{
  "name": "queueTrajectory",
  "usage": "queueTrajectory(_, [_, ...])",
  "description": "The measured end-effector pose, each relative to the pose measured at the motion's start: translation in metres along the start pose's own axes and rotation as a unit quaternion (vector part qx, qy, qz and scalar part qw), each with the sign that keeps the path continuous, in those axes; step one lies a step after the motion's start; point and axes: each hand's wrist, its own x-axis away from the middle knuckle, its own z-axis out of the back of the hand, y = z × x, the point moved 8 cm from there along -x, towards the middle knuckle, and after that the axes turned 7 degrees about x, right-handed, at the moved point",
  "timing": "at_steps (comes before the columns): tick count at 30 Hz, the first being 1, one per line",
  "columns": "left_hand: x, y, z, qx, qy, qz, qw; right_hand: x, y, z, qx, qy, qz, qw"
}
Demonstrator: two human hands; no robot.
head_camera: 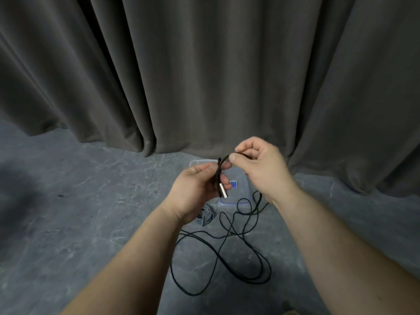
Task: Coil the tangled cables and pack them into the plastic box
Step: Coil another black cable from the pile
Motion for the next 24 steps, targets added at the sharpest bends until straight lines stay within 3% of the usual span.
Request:
queueTrajectory(5, [0.002, 0.0, -0.012, 0.072, -0.047, 0.031, 0.996, -0.003, 0.015, 0.009, -0.008, 0.056, -0.027, 0.998])
queueTrajectory(8, [0.004, 0.002, -0.016, 0.117, -0.069, 0.052, 0.989, -0.002, 0.025, -0.002, -0.045, 0.03, -0.071, 0.996])
queueTrajectory(13, [0.0, 0.006, -0.012, 0.204, -0.034, 0.047, 0.977, 0.007, 0.035, -0.028, -0.116, -0.041, -0.135, 0.983])
queueTrajectory(18, [-0.006, 0.005, -0.001, 0.185, 0.021, 0.03, 0.982, 0.007, 0.038, -0.028, -0.085, -0.025, -0.151, 0.984])
queueTrajectory(24, [-0.004, 0.01, -0.003, 0.231, -0.001, 0.011, 0.973, 0.006, 0.038, -0.024, -0.002, -0.01, -0.121, 0.993])
